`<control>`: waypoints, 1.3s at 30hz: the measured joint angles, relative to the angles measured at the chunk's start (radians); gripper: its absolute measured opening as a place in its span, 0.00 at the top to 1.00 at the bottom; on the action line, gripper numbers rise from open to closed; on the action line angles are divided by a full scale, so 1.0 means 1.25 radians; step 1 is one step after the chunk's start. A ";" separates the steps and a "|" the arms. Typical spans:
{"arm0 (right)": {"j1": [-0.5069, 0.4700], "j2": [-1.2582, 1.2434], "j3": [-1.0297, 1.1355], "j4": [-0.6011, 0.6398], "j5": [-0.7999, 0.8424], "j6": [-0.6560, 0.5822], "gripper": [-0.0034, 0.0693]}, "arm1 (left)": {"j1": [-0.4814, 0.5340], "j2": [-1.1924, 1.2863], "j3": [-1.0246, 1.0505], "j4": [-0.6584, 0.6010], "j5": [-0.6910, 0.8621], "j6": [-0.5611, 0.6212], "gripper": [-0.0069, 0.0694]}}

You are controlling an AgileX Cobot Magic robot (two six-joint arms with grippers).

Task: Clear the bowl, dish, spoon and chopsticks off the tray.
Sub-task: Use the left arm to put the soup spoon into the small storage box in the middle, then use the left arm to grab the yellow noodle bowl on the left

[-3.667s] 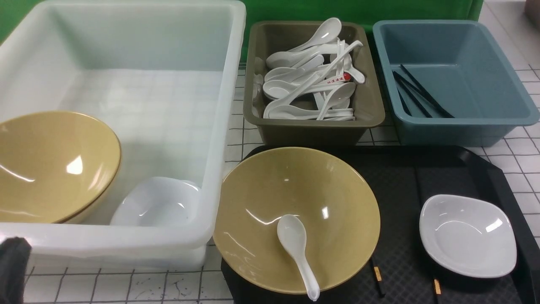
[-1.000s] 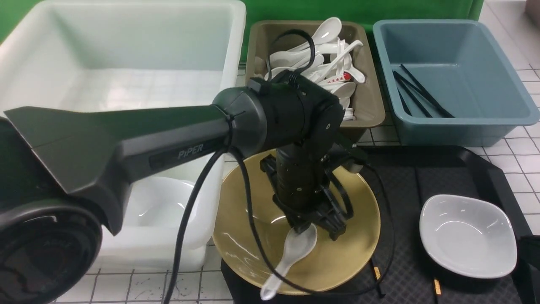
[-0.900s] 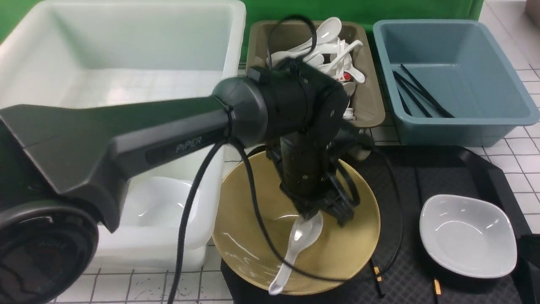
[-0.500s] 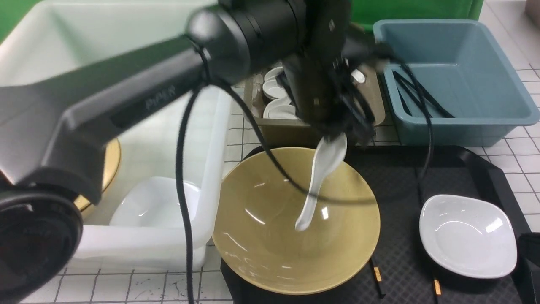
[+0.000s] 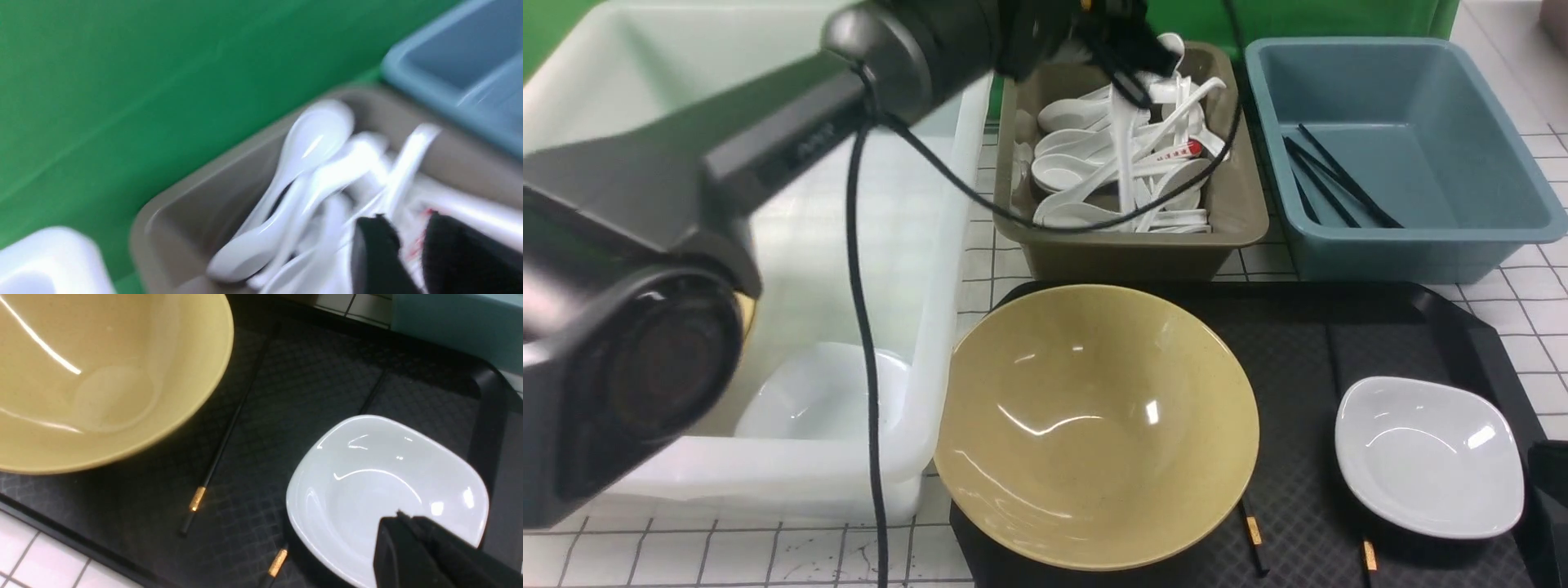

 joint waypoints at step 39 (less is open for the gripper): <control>0.053 0.000 0.005 0.013 -0.002 0.000 0.89 | -0.063 -0.059 0.080 -0.356 0.725 0.199 0.90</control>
